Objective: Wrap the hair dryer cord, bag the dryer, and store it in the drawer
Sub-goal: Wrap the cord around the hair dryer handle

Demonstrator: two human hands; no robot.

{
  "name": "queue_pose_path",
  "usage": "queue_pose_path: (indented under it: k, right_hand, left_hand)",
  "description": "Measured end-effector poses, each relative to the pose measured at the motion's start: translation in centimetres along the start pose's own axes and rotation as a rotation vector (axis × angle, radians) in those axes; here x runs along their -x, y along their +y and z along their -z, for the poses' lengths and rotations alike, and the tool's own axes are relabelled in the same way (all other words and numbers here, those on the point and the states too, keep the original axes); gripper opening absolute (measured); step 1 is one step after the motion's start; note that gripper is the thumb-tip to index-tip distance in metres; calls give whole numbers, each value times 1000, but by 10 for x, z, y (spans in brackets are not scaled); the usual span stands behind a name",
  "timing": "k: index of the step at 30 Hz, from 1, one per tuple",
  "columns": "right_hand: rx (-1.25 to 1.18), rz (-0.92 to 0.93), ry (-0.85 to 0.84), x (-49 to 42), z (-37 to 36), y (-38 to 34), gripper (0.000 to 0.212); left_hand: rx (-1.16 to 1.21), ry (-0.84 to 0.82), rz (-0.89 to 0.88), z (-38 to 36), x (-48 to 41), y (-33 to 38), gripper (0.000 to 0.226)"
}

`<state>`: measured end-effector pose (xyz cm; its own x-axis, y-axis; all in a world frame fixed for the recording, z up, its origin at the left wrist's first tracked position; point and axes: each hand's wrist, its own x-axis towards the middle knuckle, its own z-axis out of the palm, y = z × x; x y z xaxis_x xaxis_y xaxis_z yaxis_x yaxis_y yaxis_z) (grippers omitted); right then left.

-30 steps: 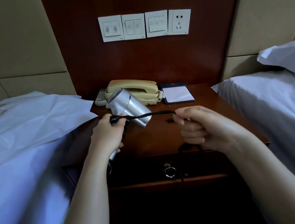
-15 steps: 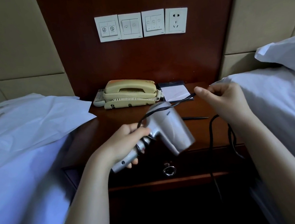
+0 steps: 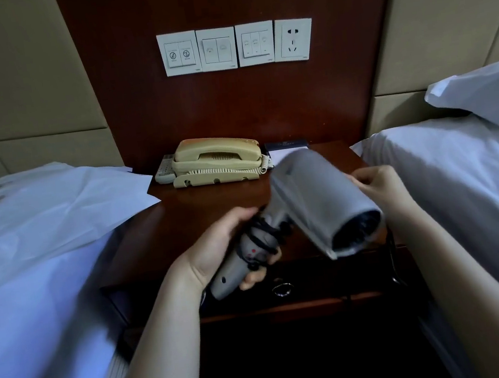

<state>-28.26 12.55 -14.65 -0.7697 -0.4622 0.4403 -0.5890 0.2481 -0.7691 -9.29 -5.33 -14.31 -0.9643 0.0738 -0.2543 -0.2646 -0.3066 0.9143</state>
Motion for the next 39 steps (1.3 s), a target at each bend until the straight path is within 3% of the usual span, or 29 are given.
queue_pose_path:
  k: [5,11,15,19,22,28,32,35,39]
  right_hand:
    - [126,45,-310,7,3,-11,44]
    - [233,-11,-741,24,4,-43,22]
    - [349,39,-920,34,-1,-70,16]
    - [480,193,-853,46,-7,-95,20]
    - [555,257,-710,55,-6,-116,29]
    - [679,386,-472,69,-12,-137,19]
    - [666,498,-427,70,-17,-142,22]
    - [659,558,-430,72,-24,-144,21]
    - [511,501,-486,66,-23,-137,18]
  left_hand:
    - [186,45,-215,24,-4,1,53]
    - [257,283,-179,41,-7,2,61]
    - [277,412,-276,35,-9,1,48]
    - [5,575,-311,26,-3,2,28]
    - [-326,656,-263,20,0,1,44]
    - [-625,745,-170,15,-9,-7,62]
    - [-729,759,-200,0,-7,-6,43]
    - [-785,785,-190,-9,-8,-8,42]
    - [-888,766,-190,-15,-10,-10,19]
